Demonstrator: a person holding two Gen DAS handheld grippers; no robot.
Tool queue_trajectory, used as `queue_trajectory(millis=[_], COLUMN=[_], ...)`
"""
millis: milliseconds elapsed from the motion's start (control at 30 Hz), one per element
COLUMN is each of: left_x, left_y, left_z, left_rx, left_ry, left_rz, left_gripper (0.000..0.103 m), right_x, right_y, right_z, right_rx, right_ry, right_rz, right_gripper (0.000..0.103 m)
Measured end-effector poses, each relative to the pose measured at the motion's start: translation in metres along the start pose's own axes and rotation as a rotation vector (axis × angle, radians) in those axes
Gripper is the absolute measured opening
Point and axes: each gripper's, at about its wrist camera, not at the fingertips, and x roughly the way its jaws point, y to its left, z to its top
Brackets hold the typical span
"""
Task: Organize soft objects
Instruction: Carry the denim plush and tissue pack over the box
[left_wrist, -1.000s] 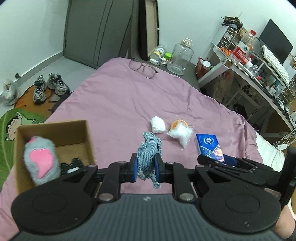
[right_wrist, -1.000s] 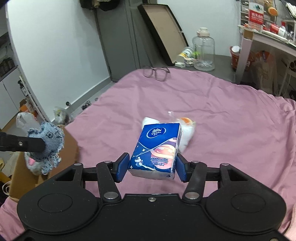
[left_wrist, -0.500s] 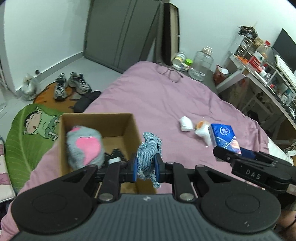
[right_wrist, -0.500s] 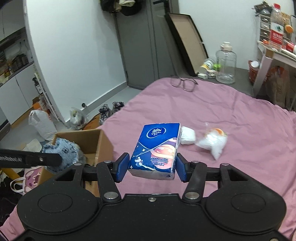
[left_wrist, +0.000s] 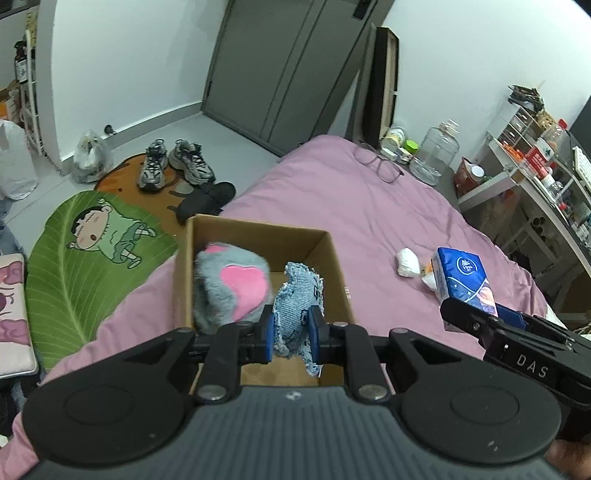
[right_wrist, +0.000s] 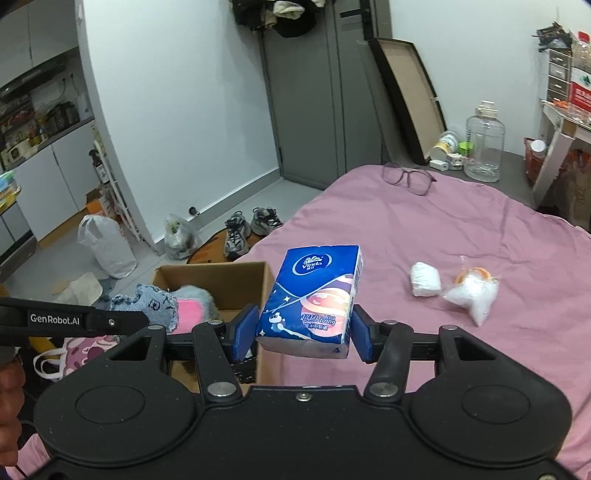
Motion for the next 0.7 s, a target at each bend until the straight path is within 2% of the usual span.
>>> queue_trajectory(millis=[233, 500, 600, 700], left_x=[-0.002, 0.014, 0.017, 0.019], left_y=[0.012, 0.024, 0.035, 0.039], left_z=[-0.001, -0.005, -0.006, -0.005], left_rx=[-0.023, -0.062, -0.109, -0.127], left_ry=[-0.003, 0.037, 0.058, 0.066], left_rz=[0.016, 0.023, 0.027, 0.052], left_gripper=[0.017, 0.018, 0.018, 0.021], right_x=[0.010, 0.020, 0.024, 0.029], right_y=[0.022, 0.037, 0.040, 0.046], right_z=[0.001, 0.003, 0.003, 0.001], right_rx=[-0.021, -0.027, -0.027, -0.034], right_ry=[0.005, 0.009, 0.015, 0.025], right_rz=[0.036, 0.059, 0.071, 0.082], right_gripper=[0.052, 0.052, 0.052, 0.052])
